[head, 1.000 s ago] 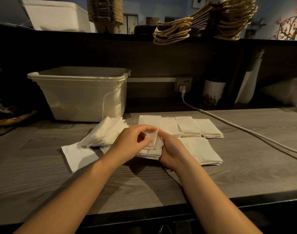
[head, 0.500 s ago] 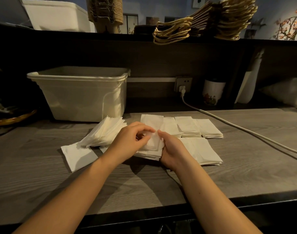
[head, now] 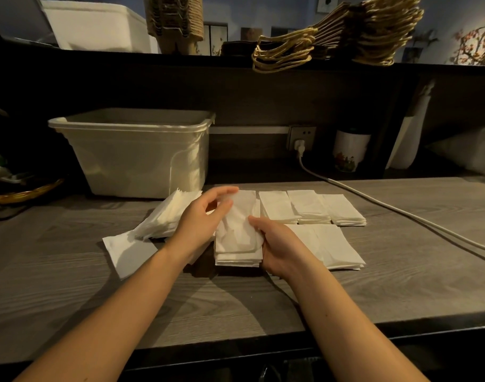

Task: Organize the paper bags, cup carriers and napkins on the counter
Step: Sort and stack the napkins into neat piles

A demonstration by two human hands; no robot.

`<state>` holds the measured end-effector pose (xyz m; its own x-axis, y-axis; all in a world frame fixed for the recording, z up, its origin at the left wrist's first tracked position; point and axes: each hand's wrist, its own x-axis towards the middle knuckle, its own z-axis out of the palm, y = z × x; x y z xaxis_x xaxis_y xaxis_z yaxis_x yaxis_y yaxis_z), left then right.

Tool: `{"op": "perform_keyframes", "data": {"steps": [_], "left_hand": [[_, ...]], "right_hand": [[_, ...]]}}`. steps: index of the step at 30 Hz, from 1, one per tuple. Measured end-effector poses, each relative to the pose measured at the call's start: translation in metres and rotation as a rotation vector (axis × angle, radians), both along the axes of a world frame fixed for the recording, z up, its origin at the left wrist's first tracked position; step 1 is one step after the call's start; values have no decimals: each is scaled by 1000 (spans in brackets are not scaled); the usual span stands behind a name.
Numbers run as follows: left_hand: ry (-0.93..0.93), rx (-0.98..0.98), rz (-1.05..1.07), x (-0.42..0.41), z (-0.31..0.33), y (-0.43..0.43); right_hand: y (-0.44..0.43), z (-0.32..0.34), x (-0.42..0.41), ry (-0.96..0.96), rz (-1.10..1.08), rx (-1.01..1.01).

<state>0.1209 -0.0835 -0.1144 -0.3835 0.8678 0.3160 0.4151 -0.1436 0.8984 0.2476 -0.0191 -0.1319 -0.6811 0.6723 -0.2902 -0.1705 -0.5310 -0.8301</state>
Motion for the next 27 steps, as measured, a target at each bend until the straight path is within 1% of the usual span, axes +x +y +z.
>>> {"op": "perform_keyframes", "data": {"steps": [2,5,7,10,13,16,19,22,25,27], "left_hand": [[2,12,25,0,-1,1],[58,62,52,-2,-2,2],[118,98,79,-2,-3,3],[233,181,174,-5,-4,4],[225,211,186,-6,-1,2],[187,171,124,-2,1,1],[151,91,28,2,2,0],[231,26,-24,4,0,0],[377,12,-7,4,-3,0],[438,11,9,4,-3,0]], "right_hand": [[-1,0,0,-8,4,12],[-2,2,0,1,19,26],[-2,2,0,13,20,19],[-1,2,-1,43,15,-25],[1,2,0,66,8,-46],[2,0,1,85,11,-54],[3,-2,0,77,39,-37],[3,-1,0,88,69,-15],[4,0,0,96,60,-17],[4,-1,-1,99,54,-32]]}}
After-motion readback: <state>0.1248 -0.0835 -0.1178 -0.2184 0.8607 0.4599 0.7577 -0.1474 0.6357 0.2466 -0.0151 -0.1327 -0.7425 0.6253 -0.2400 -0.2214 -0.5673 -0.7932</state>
